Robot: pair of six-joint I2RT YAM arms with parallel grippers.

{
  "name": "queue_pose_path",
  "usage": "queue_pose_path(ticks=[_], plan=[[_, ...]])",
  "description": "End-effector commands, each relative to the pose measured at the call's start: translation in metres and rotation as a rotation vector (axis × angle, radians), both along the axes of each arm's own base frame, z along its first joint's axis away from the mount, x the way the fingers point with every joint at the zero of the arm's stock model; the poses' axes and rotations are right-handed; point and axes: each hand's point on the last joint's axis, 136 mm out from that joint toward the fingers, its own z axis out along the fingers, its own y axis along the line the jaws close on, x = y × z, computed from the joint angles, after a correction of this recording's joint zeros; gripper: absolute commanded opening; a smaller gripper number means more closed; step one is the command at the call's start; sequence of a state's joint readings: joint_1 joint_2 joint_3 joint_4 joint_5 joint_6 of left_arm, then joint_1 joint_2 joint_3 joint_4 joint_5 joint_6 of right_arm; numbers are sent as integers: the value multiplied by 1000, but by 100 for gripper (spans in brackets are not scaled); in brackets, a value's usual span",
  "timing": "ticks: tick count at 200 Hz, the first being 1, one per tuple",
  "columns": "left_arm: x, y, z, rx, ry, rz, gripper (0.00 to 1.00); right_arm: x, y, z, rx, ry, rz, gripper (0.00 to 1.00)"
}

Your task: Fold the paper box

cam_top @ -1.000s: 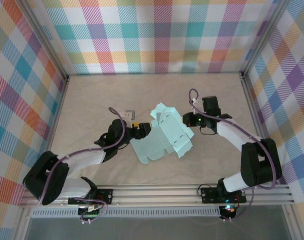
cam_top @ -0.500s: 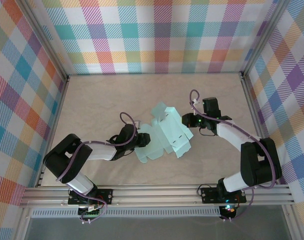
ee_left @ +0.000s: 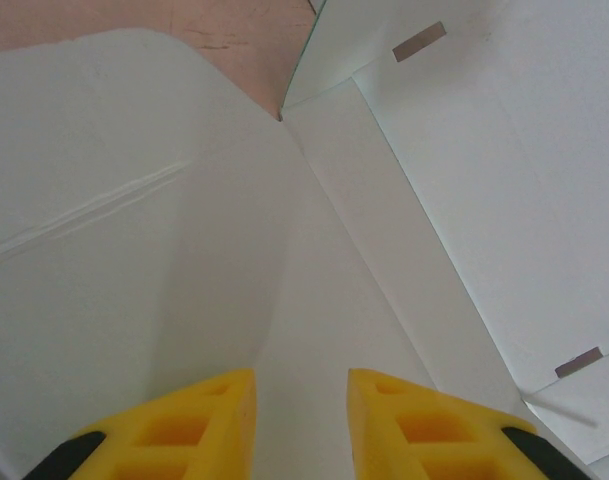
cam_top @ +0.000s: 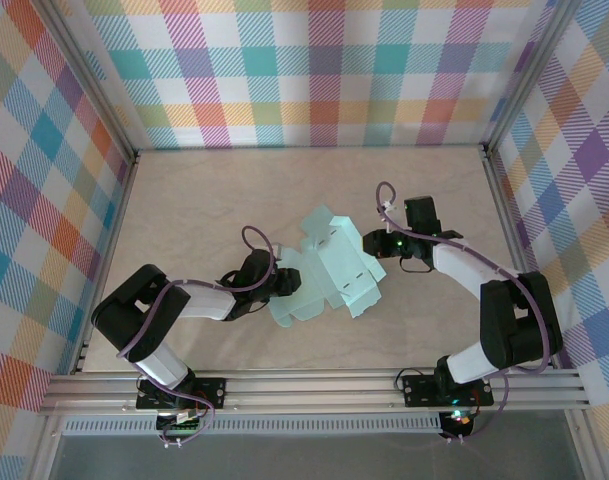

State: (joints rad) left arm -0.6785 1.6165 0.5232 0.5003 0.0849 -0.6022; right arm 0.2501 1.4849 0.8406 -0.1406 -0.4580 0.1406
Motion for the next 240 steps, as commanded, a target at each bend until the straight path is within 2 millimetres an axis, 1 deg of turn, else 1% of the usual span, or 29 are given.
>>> queue_pose_path(ticks=[1, 45, 58, 63, 81, 114, 126, 138, 157, 190, 216, 240], plan=[[1, 0, -1, 19, -6, 0, 30, -1, 5, 7, 5, -21, 62, 18], [1, -1, -2, 18, -3, 0, 30, -5, 9, 2, 21, 5, 98, 18], [1, -1, -2, 19, -5, -1, 30, -5, 9, 2, 21, 7, 99, 16], [1, -1, -2, 20, -3, 0, 30, -5, 9, 2, 19, 7, 101, 15], [2, 0, -2, 23, -5, 2, 30, -3, 8, 3, 6, 1, 98, 0], [2, 1, 1, 29, -18, 0, 34, -3, 4, 7, -24, -13, 89, 0], [3, 2, 6, 32, -34, 1, 37, -2, 0, 6, -58, -24, 72, 0], [4, 4, 16, 29, -65, 8, 40, -2, -4, 6, -96, -42, 63, 0], [7, 17, 34, 33, -123, 60, 44, -1, -10, 7, -157, -78, 57, 0], [14, 37, 57, 44, -161, 96, 53, 1, -14, 9, -234, -125, 59, 0], [20, 58, 67, 54, -176, 135, 61, -1, -12, 11, -294, -162, 77, 0], [31, 79, 72, 51, -178, 183, 65, -4, -8, 14, -373, -242, 134, 0]])
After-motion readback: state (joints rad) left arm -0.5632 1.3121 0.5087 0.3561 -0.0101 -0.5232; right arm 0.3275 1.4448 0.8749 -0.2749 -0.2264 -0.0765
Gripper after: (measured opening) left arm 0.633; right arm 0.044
